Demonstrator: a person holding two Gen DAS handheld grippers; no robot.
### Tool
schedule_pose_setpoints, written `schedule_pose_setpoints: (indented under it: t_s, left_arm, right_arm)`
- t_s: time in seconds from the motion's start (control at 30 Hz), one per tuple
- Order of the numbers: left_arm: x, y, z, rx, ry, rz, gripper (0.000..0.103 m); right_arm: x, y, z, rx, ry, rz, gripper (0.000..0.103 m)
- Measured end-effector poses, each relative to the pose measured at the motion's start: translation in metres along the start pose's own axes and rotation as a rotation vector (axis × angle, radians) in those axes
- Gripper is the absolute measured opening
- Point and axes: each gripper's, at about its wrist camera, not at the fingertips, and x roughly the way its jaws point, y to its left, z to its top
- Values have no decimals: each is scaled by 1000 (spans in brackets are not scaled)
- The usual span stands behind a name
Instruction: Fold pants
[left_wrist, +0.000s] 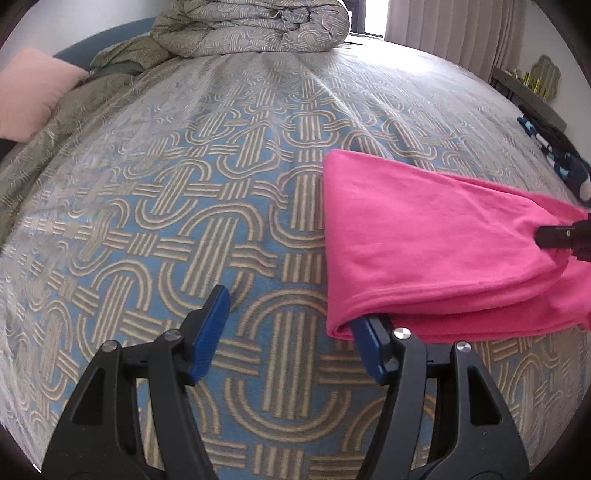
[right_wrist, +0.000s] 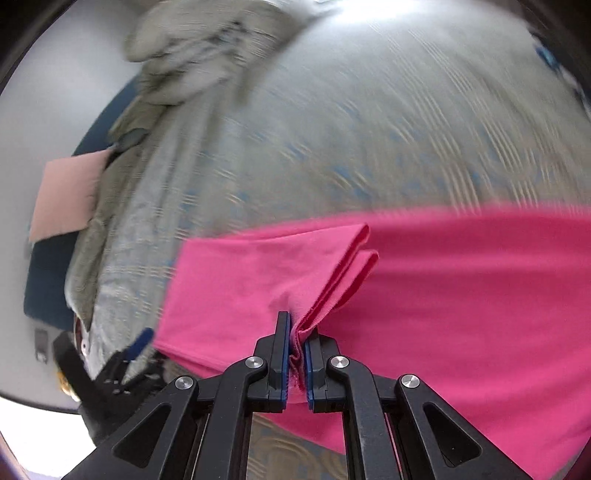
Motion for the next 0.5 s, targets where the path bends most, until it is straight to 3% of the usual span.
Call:
schedule_pose_setpoints:
  t_s: [0.13,0.33,0.43,0.5]
  left_arm:
    - [-2,-2,0,11,7,14,65]
    - [-4,-6,-1,13,15,31,66]
    - [-5,-6,-2,6,23,30,66]
    - [-7,-6,-4,4,28,26,66]
  right_arm:
    - [-1,-12,-4,17,-7,19,6]
    - [-27,-2,1,-51,-105,10,6]
    - [-17,-15,1,-37,-73,-49,8]
    - [-8,-29,-4,-5,-47,-108,17]
